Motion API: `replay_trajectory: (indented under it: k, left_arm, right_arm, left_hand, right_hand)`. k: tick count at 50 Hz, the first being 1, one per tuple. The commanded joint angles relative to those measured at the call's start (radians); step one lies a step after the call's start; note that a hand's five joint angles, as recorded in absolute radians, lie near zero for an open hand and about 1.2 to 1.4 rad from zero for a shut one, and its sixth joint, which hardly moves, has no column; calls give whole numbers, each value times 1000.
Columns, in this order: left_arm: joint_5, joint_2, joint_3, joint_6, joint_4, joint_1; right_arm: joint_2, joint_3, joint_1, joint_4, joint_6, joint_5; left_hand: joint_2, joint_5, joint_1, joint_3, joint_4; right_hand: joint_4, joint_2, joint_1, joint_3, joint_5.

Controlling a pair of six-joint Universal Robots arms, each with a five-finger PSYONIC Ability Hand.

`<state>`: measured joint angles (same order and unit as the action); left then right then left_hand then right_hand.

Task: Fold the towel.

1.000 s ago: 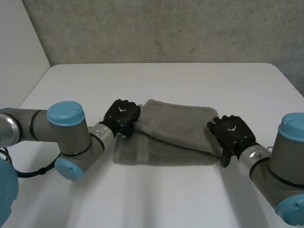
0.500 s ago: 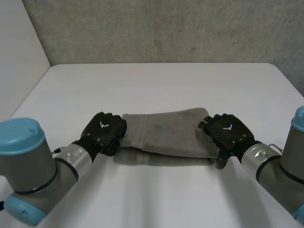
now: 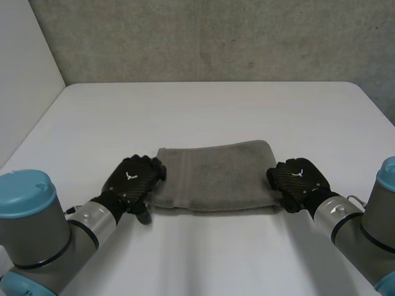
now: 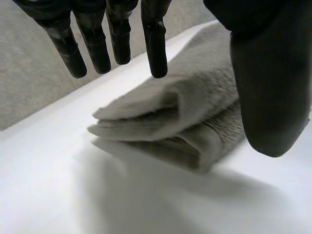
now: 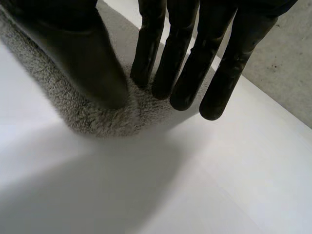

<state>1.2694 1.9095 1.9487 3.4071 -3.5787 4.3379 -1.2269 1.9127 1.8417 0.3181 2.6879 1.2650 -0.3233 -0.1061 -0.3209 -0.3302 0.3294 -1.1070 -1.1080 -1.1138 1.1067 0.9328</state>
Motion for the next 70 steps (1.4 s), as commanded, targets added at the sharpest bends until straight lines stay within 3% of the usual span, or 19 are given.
replay_trajectory:
  k: [1,5,6,7,9,15,28,37,39,41,46,63,70]
  left_arm:
    - [-1,-76,-13,-20,-5,40]
    - [1,-101,-31,-48,-11,49]
    - [1,-104,-45,-75,-11,49]
    - [1,-104,-59,-106,-11,48]
    - [1,-104,-71,-138,-11,46]
    - [1,-103,-83,-239,-11,40]
    - [1,-64,-70,-259,-15,42]
    - [-1,-49,-62,-259,-18,43]
    - [-1,-47,-62,-259,-18,43]
    - [-1,-47,-62,-259,-18,43]
    - [-1,-46,-62,-259,-18,46]
    - [1,-55,-31,-255,-83,60]
    - [1,-58,-31,-258,-86,68]
  right_arm:
    - [13,17,-24,-2,1,-4]
    - [13,29,-47,-2,1,-9]
    - [13,32,-53,-8,1,-9]
    - [13,32,-53,-8,1,-9]
    - [7,34,-55,-11,3,10]
    - [0,48,-55,-8,15,2]
    - [12,65,-38,70,27,10]
    - [17,63,-19,115,122,8]
    - [20,61,-19,124,124,8]
    - [41,55,-21,139,133,8]
    - [58,51,-19,141,135,7]
    - [38,101,-25,125,161,-6]
    - [-46,143,-188,21,32,-33]
  left_hand:
    - [69,26,66,76,-75]
    - [69,26,66,76,-75]
    - [69,26,66,76,-75]
    - [69,26,66,76,-75]
    - [69,26,66,76,-75]
    - [69,26,66,76,-75]
    - [86,44,84,93,-92]
    - [98,55,96,105,-104]
    - [98,55,96,105,-104]
    - [98,55,96,105,-104]
    - [101,58,99,108,-107]
    - [101,58,99,108,-107]
    - [101,58,99,108,-107]
  right_hand:
    - [-167,-166,-160,167,167]
    - [-71,-70,-64,71,71]
    - [119,120,126,-119,-119]
    - [121,122,127,-120,-121]
    - [513,514,519,-512,-513]
    - [567,568,574,-567,-567]
    - [435,436,442,-435,-435]
    - [306,307,312,-305,-306]
    - [191,192,198,-191,-192]
    - [-87,-86,-80,87,86]
    - [-289,-288,-282,289,289]
    - [-289,-288,-282,290,289]
    - [-289,-288,-282,290,289]
